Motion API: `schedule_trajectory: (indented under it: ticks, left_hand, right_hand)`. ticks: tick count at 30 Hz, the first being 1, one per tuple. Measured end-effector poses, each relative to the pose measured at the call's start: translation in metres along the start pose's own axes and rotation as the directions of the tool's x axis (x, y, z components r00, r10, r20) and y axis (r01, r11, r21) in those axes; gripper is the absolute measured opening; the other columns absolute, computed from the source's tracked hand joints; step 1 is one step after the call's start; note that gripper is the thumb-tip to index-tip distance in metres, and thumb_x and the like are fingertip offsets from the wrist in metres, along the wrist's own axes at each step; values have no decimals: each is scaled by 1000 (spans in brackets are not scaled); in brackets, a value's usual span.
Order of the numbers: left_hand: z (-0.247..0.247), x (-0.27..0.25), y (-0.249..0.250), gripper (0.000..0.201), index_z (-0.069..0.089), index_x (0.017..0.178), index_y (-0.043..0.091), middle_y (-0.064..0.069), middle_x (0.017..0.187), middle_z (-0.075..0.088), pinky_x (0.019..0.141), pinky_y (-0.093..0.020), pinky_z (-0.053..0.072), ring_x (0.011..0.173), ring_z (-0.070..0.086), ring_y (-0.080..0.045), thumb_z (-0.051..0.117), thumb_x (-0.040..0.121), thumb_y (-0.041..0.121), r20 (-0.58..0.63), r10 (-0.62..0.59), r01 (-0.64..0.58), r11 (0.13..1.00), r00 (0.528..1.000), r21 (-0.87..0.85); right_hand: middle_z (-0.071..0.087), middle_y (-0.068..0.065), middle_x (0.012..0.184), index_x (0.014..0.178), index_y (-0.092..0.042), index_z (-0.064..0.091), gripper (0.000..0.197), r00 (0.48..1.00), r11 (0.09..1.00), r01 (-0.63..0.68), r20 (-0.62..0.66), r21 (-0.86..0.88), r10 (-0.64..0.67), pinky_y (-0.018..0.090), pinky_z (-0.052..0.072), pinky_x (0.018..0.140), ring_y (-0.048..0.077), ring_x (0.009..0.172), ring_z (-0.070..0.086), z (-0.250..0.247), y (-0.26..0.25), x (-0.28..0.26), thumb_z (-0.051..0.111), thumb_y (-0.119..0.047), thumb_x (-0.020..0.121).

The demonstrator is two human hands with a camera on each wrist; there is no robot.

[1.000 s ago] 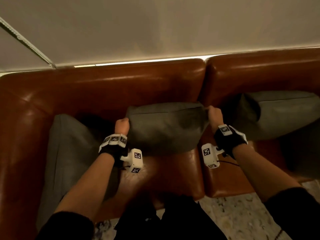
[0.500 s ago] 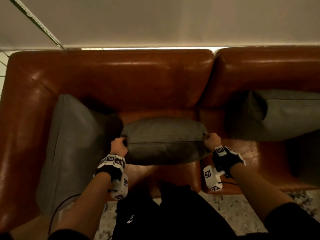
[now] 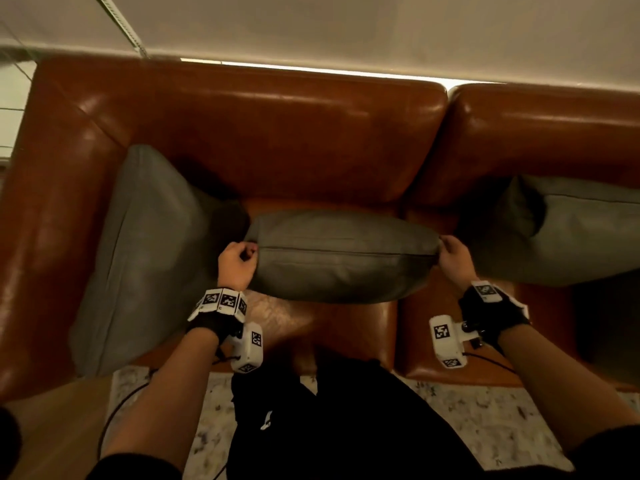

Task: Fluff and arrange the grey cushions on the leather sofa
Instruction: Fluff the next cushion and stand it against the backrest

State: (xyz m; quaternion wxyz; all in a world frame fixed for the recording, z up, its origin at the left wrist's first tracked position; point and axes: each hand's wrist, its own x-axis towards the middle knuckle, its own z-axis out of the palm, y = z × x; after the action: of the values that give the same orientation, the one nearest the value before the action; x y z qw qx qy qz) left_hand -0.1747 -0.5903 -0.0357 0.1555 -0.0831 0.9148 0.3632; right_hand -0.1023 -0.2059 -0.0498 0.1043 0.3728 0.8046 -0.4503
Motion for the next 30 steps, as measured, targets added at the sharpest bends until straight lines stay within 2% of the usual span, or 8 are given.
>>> schedule_trajectory:
  ticks: [5,9,13,18,22,24,26,30]
  left_hand:
    - [-28,-15,-17,13,69,92,1,-10,88,54,78,-22,37,80,51,-19,61,82,1,-129,39,-44,998,991,-38]
    - [-33,-27,-35,8,64,90,9,-12,93,55,66,-23,56,86,56,-25,57,88,6,-41,-92,77,958,995,-275]
    - [-8,-30,-14,30,51,114,14,-4,106,58,77,-38,54,102,55,-20,57,90,31,29,-364,312,753,931,-580]
    - [27,-30,13,39,63,111,7,-12,112,66,93,-32,43,107,59,-26,63,85,35,45,-233,237,957,971,-165]
    - [29,-29,15,27,67,84,0,-16,82,67,80,-35,47,78,58,-23,67,82,27,-72,-181,164,965,981,-203]
    - [25,-27,18,27,67,80,-2,-13,74,63,75,-34,46,74,58,-24,64,85,24,-92,-125,100,967,988,-233]
    - [16,-22,22,24,68,81,0,-8,72,64,71,-28,44,73,59,-21,62,87,22,-68,-110,85,952,992,-292]
    - [-8,0,25,25,68,94,-1,6,66,65,66,-17,47,62,59,-1,64,86,22,-48,-229,168,828,972,-535]
  right_hand:
    - [63,25,107,107,-1,57,21,981,912,190,110,-364,-160,36,42,81,38,99,60,-44,-14,10,41,-11,98]
    - [62,22,97,102,-2,54,18,959,836,279,181,-472,-218,33,37,74,32,91,59,-66,-20,16,38,-10,98]
    - [55,19,91,101,-8,51,21,994,989,-52,84,-135,63,35,47,64,28,74,56,-51,-1,16,40,-26,99]
    - [53,13,76,79,-4,56,46,897,875,-435,18,213,442,41,48,65,27,64,53,-36,23,-1,56,-49,87]
    - [58,16,79,108,5,59,49,927,905,-364,-11,221,376,35,45,64,25,67,53,-33,19,-8,51,-41,93]
    - [61,25,106,117,3,56,46,943,903,-325,25,280,331,39,49,78,32,88,60,-36,8,-8,44,-36,97]
    - [56,21,127,116,-4,57,36,940,832,-340,154,438,303,41,51,90,32,106,58,-44,-6,-11,41,-31,99]
    - [61,6,111,101,-22,60,27,900,735,-421,345,531,266,36,52,83,20,99,57,-53,-33,-13,36,-35,100]
